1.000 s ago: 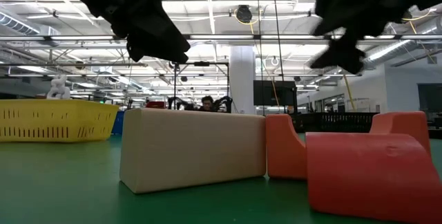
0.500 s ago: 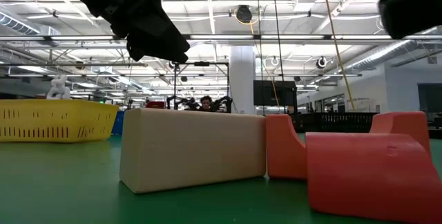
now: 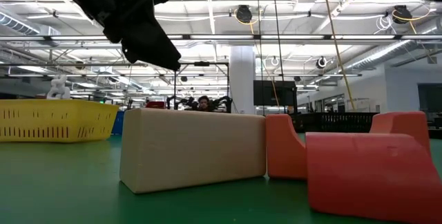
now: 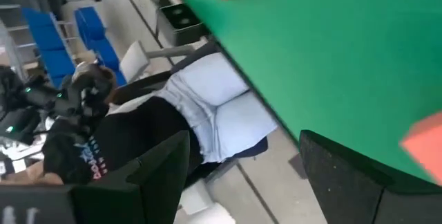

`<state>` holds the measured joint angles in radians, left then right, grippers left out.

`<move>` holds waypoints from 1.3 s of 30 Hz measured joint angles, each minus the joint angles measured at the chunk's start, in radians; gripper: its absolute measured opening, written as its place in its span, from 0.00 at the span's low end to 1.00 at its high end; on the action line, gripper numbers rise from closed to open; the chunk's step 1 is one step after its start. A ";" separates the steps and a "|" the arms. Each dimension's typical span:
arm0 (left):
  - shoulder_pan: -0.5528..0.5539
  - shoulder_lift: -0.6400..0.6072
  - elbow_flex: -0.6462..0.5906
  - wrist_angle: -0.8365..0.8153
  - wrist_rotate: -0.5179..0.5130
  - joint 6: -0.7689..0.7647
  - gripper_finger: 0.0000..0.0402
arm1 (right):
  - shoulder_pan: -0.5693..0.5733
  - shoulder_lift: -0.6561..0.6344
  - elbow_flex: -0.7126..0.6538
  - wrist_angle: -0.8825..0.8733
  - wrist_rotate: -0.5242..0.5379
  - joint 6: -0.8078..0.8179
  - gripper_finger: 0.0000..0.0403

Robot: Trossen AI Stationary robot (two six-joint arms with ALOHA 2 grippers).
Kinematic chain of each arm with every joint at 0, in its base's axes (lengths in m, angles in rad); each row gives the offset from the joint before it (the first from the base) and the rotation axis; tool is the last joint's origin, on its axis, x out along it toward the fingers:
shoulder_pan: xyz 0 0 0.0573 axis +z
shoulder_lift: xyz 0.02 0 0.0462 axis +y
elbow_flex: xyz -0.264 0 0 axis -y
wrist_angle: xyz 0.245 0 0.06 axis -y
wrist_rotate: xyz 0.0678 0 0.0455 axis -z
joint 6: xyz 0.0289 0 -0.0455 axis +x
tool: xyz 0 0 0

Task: Sort & place blocks by color
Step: Put the right orange block into the green bin

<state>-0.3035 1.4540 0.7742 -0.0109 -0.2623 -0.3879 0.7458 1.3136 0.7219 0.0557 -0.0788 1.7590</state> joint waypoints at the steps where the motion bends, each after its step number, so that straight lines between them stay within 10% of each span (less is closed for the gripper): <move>1: 0.000 0.000 0.000 -0.001 0.000 0.009 0.39 | 0.001 0.007 0.011 -0.004 0.000 -0.014 0.65; 17: -0.012 0.000 0.000 -0.017 0.000 0.016 0.39 | -0.013 0.047 0.025 0.122 0.344 -0.183 0.65; 22: -0.019 0.000 0.000 -0.014 0.000 0.012 0.39 | -0.091 0.047 0.024 0.311 0.553 -0.541 0.65; 29: -0.019 0.000 0.000 -0.013 0.001 -0.024 0.39 | -0.166 -0.005 0.026 0.733 0.522 -1.231 0.65; 39: -0.025 0.000 0.000 0.009 0.003 -0.045 0.39 | -0.206 -0.132 0.211 -0.062 0.523 -1.404 0.65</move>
<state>-0.3283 1.4540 0.7742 -0.0020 -0.2596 -0.4328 0.5396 1.1812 0.9329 -0.0066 0.4443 0.3554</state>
